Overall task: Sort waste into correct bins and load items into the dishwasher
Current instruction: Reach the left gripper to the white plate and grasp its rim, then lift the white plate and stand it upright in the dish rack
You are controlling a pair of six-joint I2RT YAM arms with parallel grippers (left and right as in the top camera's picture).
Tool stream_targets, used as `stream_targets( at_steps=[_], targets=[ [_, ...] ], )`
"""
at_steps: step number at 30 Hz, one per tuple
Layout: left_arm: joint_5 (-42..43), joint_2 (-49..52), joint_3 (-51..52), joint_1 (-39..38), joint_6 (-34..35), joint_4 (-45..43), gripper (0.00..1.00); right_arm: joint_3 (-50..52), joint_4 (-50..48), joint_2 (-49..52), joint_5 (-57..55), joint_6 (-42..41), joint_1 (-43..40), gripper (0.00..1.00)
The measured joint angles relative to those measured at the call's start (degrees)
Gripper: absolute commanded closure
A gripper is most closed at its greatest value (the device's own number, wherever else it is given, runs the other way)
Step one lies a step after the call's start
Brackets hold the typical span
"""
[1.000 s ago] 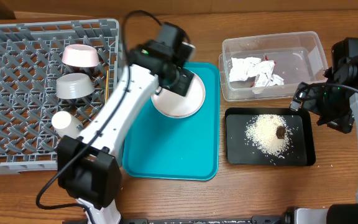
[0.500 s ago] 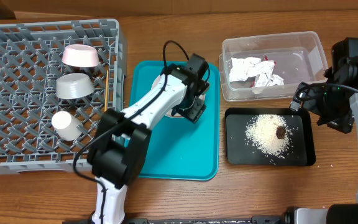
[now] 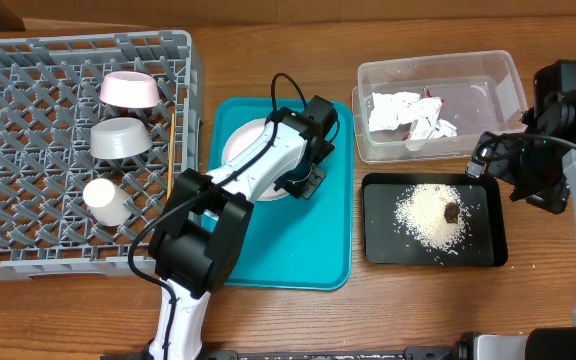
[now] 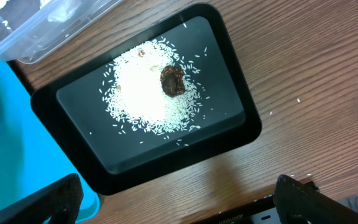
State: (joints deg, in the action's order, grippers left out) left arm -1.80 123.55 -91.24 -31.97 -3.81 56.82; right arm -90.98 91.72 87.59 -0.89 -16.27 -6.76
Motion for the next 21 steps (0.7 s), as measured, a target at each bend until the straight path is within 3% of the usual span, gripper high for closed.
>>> stream_targets(
  at_steps=[9,21],
  targets=[
    [-1.57,0.26,-4.48,-0.22,0.98,4.72,0.96,0.00,0.02,0.00,-0.02,0.00,0.00,0.00],
    [-1.42,-1.25,-27.06,2.99,5.35,16.63,0.96,0.00,0.04,0.00,0.02,0.00,0.00,0.00]
  ],
)
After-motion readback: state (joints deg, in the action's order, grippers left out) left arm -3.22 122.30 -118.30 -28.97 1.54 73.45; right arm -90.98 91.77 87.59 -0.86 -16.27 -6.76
